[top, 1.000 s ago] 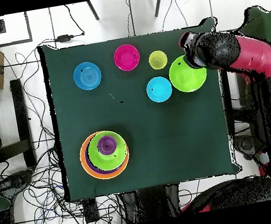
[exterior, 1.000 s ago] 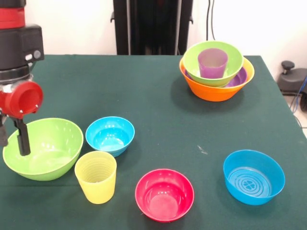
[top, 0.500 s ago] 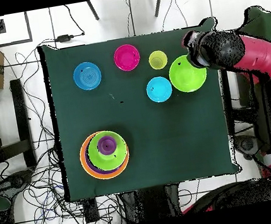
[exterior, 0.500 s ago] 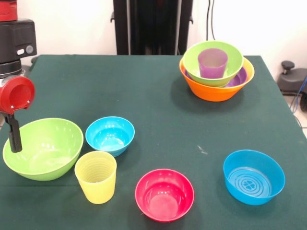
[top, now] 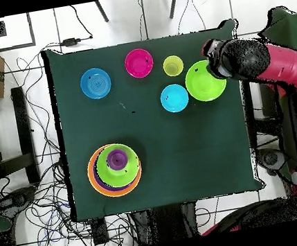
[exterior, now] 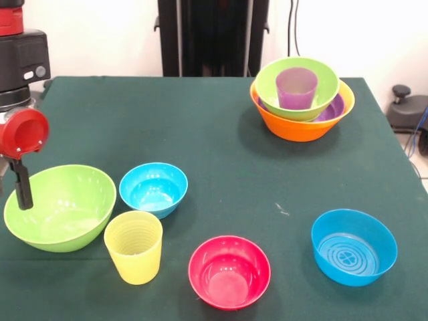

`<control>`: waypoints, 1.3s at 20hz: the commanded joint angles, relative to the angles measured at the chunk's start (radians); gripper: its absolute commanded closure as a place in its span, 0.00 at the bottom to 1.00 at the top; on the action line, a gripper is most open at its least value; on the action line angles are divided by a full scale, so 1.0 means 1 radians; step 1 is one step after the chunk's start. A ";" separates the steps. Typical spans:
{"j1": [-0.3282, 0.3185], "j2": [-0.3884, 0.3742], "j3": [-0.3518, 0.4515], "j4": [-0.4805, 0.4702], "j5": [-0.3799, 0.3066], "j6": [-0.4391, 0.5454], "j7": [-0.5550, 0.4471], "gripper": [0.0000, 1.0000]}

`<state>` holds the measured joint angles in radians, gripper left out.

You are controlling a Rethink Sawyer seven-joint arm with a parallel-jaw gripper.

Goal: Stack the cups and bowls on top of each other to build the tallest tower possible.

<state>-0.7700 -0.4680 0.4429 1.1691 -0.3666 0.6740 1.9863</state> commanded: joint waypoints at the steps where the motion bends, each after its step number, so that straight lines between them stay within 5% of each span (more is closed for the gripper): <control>1: 0.014 0.057 0.043 0.108 -0.079 -0.022 -0.198 0.00; 26: 0.014 0.008 0.023 0.215 -0.080 -0.074 -0.115 0.00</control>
<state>-0.7690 -0.4706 0.4430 1.2649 -0.3830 0.6428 1.9863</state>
